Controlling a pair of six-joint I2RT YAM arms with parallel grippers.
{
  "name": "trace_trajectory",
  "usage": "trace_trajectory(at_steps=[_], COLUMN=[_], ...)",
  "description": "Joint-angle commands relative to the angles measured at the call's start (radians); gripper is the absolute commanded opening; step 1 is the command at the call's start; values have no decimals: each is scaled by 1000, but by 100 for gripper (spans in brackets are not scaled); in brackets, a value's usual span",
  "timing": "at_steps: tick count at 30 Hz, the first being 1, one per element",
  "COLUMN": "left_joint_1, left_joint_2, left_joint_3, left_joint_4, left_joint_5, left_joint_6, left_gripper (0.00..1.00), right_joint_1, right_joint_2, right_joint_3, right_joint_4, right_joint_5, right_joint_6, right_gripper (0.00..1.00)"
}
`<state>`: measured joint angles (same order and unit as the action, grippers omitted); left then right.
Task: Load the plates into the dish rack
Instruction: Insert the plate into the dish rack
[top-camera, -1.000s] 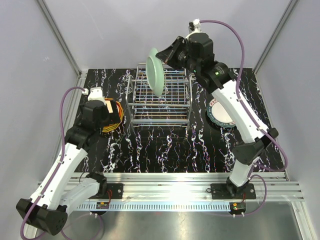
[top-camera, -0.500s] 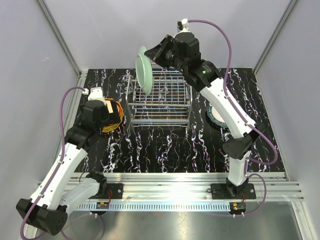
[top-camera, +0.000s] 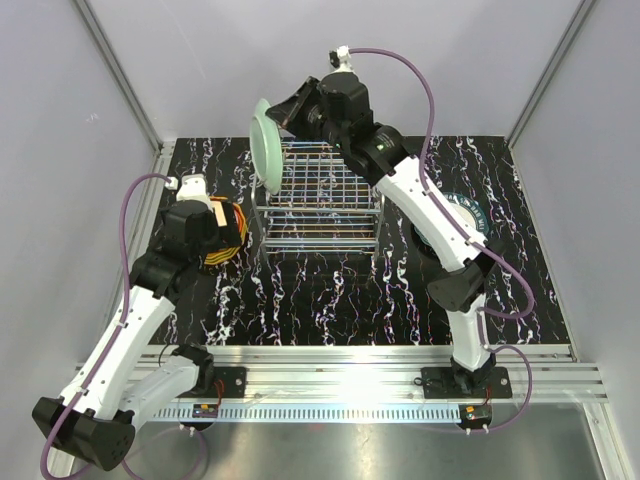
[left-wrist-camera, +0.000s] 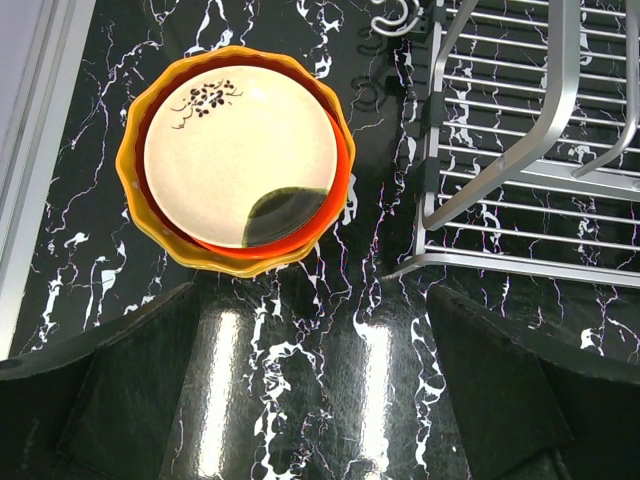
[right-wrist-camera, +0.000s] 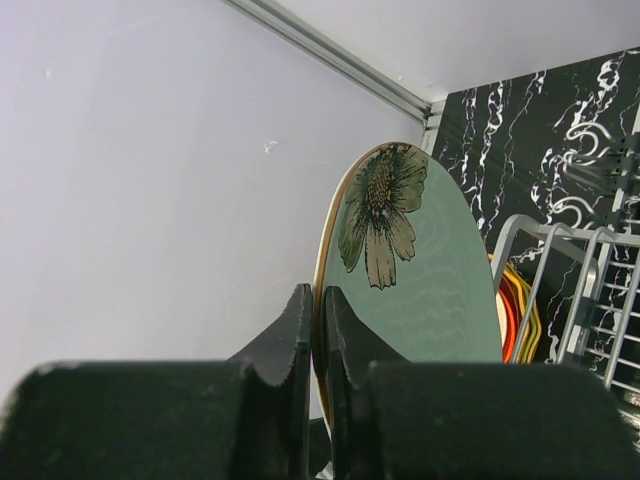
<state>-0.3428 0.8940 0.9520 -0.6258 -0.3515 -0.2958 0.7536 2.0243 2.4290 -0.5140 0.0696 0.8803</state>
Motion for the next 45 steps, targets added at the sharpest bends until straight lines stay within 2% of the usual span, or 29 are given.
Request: trace_trajectory(at_steps=[1, 17, 28, 32, 45], left_joint_1=[-2, -4, -4, -4, -4], left_joint_2=[-12, -21, -24, -24, -18], left_joint_3=[8, 8, 8, 8, 8], left_joint_4=[60, 61, 61, 61, 63], left_joint_5=[19, 29, 37, 40, 43], left_joint_6=[3, 1, 0, -2, 0], left_gripper=[99, 99, 99, 99, 99], right_joint_1=[24, 55, 89, 101, 116], right_joint_2=[-16, -49, -99, -102, -202], right_joint_3=[102, -47, -154, -169, -389], right_joint_4=[181, 198, 255, 255, 350], right_joint_5=[33, 122, 167, 150, 240], right_joint_6=[52, 42, -30, -66, -73], right_gripper=[0, 0, 0, 4, 10])
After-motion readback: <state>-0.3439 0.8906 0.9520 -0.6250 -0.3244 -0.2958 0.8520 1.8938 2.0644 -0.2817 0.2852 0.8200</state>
